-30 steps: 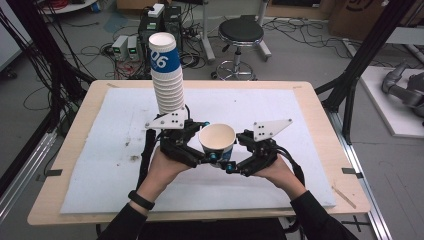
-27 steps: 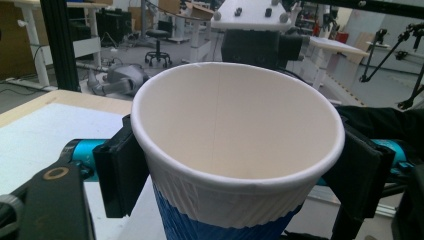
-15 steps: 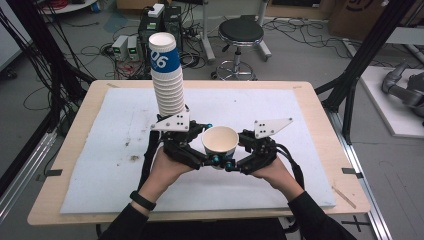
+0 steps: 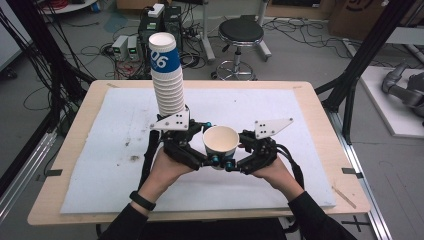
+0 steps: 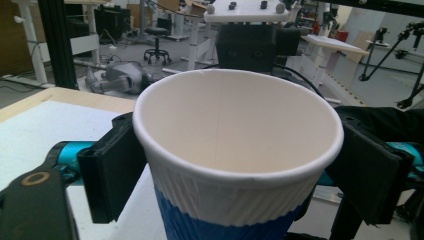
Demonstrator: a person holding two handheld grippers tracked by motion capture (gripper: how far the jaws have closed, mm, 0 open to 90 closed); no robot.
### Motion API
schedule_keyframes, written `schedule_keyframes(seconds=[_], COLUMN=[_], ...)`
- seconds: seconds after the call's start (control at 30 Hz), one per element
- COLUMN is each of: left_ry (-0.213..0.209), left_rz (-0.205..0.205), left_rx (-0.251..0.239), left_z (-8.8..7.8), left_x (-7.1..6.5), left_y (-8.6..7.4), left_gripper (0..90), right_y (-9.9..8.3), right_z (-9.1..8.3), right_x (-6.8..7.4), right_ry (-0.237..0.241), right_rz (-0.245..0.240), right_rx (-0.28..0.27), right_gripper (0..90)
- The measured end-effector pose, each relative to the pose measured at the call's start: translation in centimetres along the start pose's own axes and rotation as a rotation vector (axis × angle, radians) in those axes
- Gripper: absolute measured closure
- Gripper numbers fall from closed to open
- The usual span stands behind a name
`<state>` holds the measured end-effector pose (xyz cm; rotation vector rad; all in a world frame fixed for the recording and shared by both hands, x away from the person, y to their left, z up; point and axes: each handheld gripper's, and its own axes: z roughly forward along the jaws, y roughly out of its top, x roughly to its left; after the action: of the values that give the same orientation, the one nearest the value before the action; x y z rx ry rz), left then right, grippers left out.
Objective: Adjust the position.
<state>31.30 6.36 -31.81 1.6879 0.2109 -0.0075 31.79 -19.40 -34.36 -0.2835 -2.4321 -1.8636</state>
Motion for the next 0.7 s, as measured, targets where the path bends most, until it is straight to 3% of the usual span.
schedule_keyframes(seconds=[0.43, 0.7], left_ry=[0.031, 0.041], left_rz=[0.016, 0.016], left_rx=[-0.044, -0.028], left_z=[-1.6, -1.4], left_x=[0.2, 0.3], left_y=[0.2, -0.2], left_gripper=[11.7, 10.6], right_y=[0.6, 1.0], right_z=[-2.2, -3.3], right_x=[-0.3, -0.5], right_ry=[-0.047, -0.061], right_rz=[-0.012, -0.013], right_rx=[-0.060, -0.079], right_gripper=[24.8, 24.8])
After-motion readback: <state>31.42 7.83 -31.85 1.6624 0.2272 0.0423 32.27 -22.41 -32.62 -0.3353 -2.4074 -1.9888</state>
